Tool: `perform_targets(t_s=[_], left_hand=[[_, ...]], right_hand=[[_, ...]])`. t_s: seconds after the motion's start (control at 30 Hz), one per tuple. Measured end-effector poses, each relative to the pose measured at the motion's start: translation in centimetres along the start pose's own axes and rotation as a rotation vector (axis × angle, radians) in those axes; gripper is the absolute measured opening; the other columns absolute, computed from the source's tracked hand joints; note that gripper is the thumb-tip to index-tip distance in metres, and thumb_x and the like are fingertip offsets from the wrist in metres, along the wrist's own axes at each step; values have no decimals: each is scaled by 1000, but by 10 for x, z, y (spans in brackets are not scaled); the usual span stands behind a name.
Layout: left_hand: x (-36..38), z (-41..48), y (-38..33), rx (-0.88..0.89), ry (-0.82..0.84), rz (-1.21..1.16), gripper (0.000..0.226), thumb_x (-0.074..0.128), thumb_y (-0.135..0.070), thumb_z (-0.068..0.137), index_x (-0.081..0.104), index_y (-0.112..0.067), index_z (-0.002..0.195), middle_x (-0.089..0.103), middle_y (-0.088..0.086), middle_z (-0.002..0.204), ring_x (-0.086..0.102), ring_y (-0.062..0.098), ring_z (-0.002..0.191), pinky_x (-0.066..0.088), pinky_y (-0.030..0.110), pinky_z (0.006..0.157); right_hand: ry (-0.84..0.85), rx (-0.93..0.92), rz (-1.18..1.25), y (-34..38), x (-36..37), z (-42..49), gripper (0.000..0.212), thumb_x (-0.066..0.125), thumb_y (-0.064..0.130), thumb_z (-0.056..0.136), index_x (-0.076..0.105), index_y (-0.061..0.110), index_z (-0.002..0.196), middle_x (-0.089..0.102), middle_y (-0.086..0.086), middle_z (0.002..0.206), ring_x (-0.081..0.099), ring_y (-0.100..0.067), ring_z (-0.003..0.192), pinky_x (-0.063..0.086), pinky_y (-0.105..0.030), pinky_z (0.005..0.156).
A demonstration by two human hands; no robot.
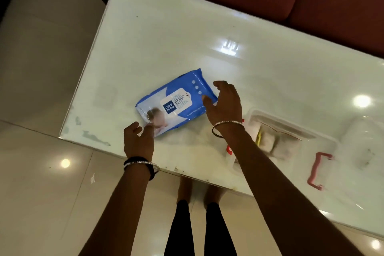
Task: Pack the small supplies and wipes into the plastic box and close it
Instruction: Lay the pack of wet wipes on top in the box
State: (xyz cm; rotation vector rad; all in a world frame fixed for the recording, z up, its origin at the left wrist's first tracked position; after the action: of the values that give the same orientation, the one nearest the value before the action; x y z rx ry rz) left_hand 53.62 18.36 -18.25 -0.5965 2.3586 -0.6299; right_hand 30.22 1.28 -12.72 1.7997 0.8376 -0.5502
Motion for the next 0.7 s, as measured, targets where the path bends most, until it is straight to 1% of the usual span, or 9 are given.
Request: perform_targets(t_s=[0.07, 0.13, 0.2, 0.27, 0.37, 0.47, 0.57, 0.63, 0.7], left_hand=[[8, 13, 1, -53, 57, -82, 46, 70, -25, 81, 54, -11, 122, 58, 13, 127, 57, 32, 116, 46, 50, 102], [16, 21, -6, -70, 103, -84, 41, 69, -31, 82, 62, -6, 113, 63, 15, 120, 59, 33, 113, 48, 49, 99], [23, 27, -8, -94, 145, -105, 30, 65, -28, 86, 64, -4, 103, 65, 14, 108, 61, 37, 110, 50, 48, 97], [32, 28, -5, -135, 217, -143, 35, 66, -26, 85, 63, -1, 109, 67, 16, 106, 64, 36, 106, 54, 47, 91], [42, 22, -2, -138, 320, -243, 44, 76, -27, 78, 60, -3, 112, 68, 15, 109, 67, 29, 98, 58, 42, 81], [45, 17, -1, -125, 366, -301, 35, 76, -23, 78, 62, -11, 108, 69, 14, 112, 67, 29, 101, 56, 44, 88], [54, 6, 4, -164, 489, -405, 36, 72, -19, 80, 61, -16, 114, 67, 11, 120, 62, 28, 112, 53, 45, 91], [62, -8, 6, -182, 597, -470, 42, 75, -28, 74, 63, -20, 114, 64, 6, 126, 58, 27, 119, 53, 42, 90], [72, -25, 4, -192, 719, -520, 56, 80, -40, 65, 64, -25, 117, 63, 3, 130, 58, 24, 122, 53, 40, 89]], right_hand=[[57, 121, -42, -13, 17, 10, 53, 61, 34, 91, 47, 10, 137, 53, -13, 134, 52, -30, 122, 44, -38, 101], [64, 159, -54, -17, 24, 18, 53, 59, 36, 93, 47, 8, 136, 56, -14, 132, 54, -30, 120, 44, -37, 100], [85, 219, 35, -22, 32, 24, 49, 59, 36, 93, 52, 7, 132, 62, -14, 126, 61, -30, 113, 48, -34, 90], [112, 262, 63, -27, 36, 28, 42, 60, 36, 93, 61, 5, 122, 68, -15, 118, 65, -30, 104, 48, -29, 79], [81, 216, 59, -23, 29, 29, 34, 65, 34, 90, 73, 2, 97, 74, -18, 94, 69, -32, 88, 48, -27, 70], [-18, 144, 102, -13, 10, 21, 27, 71, 31, 85, 77, 5, 88, 74, -13, 82, 69, -27, 77, 49, -24, 69], [-124, 83, 241, 3, -13, 1, 18, 76, 29, 80, 77, 11, 79, 68, 1, 67, 63, -15, 64, 45, -13, 60], [-153, 36, 366, 15, -29, -18, 13, 78, 27, 79, 76, 15, 76, 68, 7, 65, 61, -6, 62, 43, -5, 57], [-135, 13, 474, 22, -43, -40, 10, 78, 25, 78, 76, 15, 78, 71, 8, 70, 64, -3, 68, 47, -8, 59]])
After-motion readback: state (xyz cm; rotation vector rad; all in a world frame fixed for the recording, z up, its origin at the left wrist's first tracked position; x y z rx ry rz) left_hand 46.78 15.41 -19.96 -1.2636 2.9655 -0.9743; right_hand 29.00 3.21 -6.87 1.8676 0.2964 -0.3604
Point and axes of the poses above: each hand's wrist, its own z-axis towards the middle knuckle, its own x-axis out of the palm, y = z × x, the point moved 10 cm from there along z, towards the middle knuckle
